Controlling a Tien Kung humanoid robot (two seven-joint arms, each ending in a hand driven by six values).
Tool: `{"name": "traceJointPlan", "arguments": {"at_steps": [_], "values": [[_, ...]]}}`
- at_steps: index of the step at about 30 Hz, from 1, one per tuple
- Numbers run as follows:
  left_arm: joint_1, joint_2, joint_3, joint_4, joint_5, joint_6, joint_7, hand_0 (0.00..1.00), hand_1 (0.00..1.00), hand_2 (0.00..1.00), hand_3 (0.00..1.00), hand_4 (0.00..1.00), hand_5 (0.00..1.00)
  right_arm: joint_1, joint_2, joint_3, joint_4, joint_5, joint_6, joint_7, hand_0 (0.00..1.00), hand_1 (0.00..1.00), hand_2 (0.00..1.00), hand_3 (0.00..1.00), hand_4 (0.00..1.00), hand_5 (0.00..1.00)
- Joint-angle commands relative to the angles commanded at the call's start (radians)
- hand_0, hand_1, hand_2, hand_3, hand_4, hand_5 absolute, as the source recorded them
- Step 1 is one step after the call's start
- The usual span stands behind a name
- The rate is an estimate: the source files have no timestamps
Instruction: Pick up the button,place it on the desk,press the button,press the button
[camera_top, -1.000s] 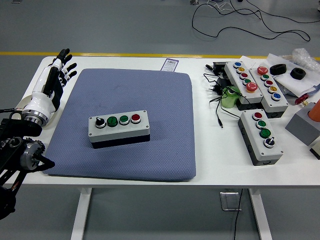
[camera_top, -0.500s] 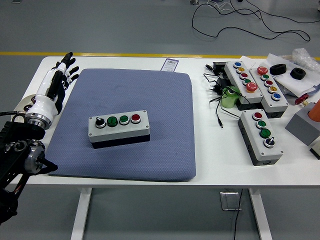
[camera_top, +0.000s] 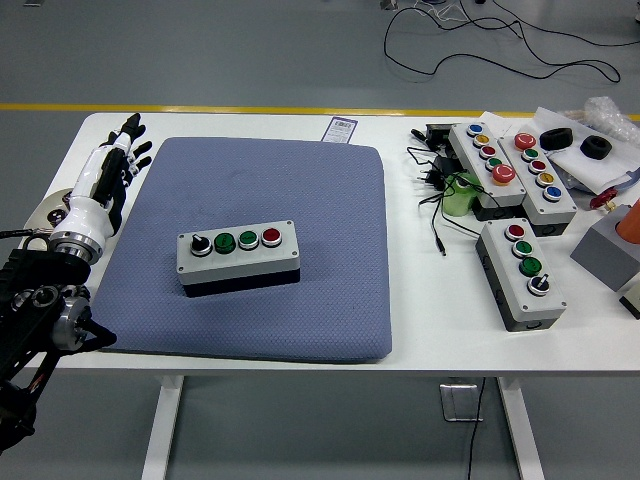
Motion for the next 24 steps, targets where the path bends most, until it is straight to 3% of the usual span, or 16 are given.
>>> {"name": "traceJointPlan", "arguments": {"at_steps": [4, 24], "values": [[-0.002, 0.0, -0.002, -0.001, 0.024, 0.017, 0.024, 0.91, 0.94, 0.998, 0.998, 0.626, 0.998, 0.002, 0.0, -0.001, 0.0, 0.002, 0.0, 0.001, 0.652, 0.649, 0.68, 0.597, 0.439, 0.318], [-0.001, 0.001, -0.011, 0.005, 0.036, 0.033, 0.037, 0.914, 0.944, 0.998, 0.998, 0.627, 0.998, 0.009, 0.0, -0.002, 0.0, 0.002, 0.001, 0.002, 0.652, 0.649, 0.679, 0.597, 0.439, 0.318]]}}
